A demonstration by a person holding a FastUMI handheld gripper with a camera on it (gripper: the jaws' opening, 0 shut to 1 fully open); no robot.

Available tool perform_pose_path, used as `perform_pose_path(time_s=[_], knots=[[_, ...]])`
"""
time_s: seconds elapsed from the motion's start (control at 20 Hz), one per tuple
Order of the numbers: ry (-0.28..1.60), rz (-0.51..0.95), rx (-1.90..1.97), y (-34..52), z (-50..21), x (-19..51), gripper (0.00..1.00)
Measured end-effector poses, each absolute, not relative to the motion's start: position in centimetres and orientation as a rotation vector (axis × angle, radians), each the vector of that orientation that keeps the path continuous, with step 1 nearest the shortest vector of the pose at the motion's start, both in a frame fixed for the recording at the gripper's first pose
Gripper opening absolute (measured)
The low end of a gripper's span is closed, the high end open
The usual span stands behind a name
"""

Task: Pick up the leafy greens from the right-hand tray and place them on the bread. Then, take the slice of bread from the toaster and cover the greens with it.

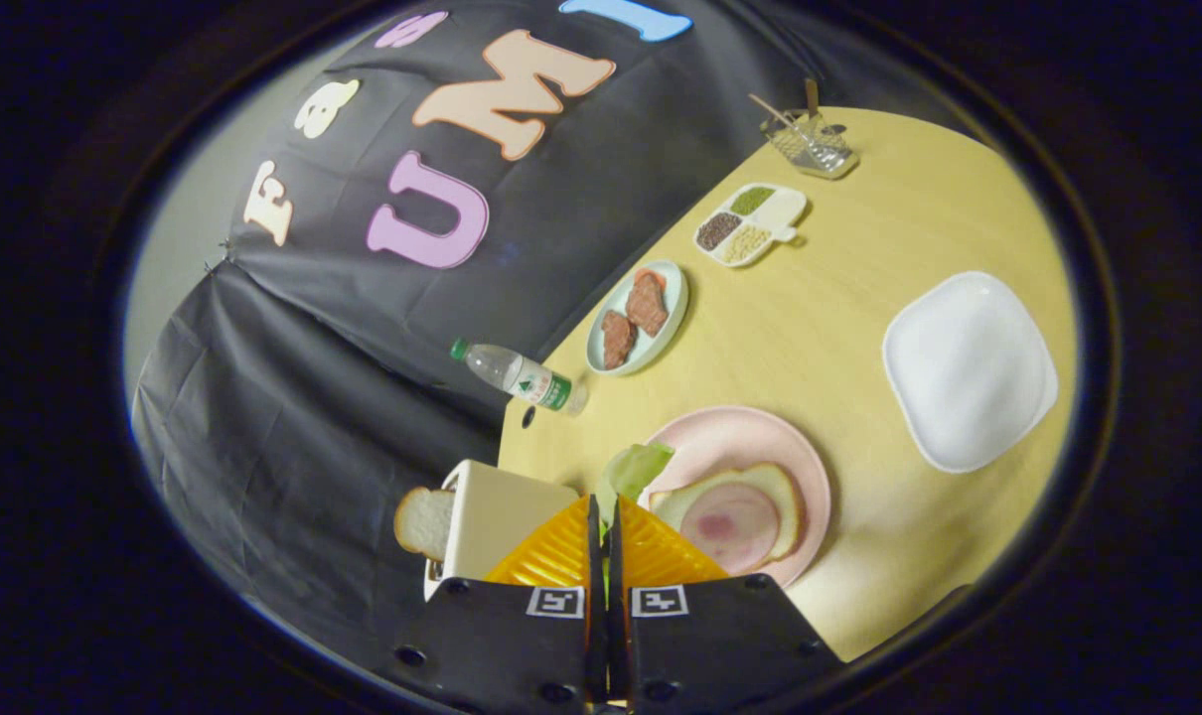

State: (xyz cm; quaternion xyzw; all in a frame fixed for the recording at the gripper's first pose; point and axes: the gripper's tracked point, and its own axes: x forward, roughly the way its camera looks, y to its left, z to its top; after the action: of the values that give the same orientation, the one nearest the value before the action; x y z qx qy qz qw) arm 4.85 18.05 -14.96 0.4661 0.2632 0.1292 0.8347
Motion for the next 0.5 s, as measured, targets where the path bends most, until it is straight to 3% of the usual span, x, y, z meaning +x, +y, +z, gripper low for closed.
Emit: perform_pose_path(time_s=[0.5], knots=[[0.628,0.190,0.934,16.0,-20.3,5.4,0.04]])
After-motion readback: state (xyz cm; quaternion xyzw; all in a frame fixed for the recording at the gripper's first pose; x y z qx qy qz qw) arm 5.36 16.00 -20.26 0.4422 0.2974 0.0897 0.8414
